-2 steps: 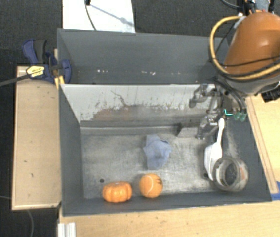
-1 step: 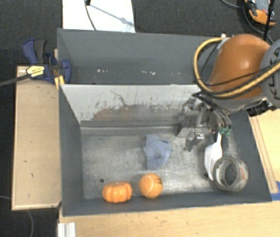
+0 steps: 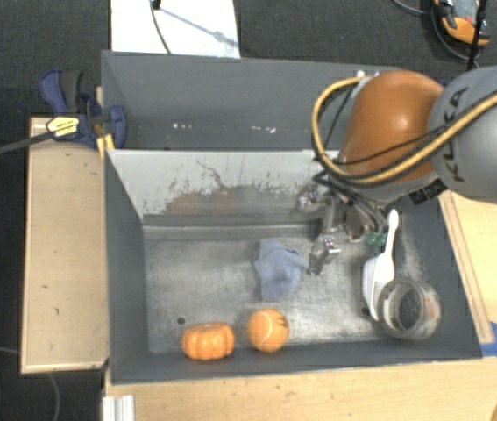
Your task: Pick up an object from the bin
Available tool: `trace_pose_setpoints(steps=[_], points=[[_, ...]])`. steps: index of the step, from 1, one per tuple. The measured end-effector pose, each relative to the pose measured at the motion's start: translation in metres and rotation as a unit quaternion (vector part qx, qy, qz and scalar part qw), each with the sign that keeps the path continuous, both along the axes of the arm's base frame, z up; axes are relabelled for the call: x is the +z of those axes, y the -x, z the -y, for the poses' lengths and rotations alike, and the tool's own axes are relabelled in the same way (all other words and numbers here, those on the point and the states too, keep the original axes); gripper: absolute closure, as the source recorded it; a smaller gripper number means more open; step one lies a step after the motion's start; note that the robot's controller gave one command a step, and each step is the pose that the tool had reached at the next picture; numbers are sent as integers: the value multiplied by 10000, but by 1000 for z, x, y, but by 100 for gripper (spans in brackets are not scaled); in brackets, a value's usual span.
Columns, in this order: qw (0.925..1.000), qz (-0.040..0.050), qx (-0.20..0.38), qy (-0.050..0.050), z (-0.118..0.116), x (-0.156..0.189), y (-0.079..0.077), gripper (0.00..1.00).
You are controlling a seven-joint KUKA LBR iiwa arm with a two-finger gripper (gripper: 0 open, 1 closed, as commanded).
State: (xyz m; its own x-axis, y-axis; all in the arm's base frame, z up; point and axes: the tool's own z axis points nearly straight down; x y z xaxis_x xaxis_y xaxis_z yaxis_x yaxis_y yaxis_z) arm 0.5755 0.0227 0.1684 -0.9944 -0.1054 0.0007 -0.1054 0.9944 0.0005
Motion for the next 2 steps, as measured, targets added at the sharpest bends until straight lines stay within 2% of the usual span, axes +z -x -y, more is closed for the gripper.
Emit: trace_pose_setpoints(steps=[1, 2], points=[[9975, 73, 707, -10, -43, -92, -3, 100], [9975, 73, 707, -10, -43, -92, -3, 100]])
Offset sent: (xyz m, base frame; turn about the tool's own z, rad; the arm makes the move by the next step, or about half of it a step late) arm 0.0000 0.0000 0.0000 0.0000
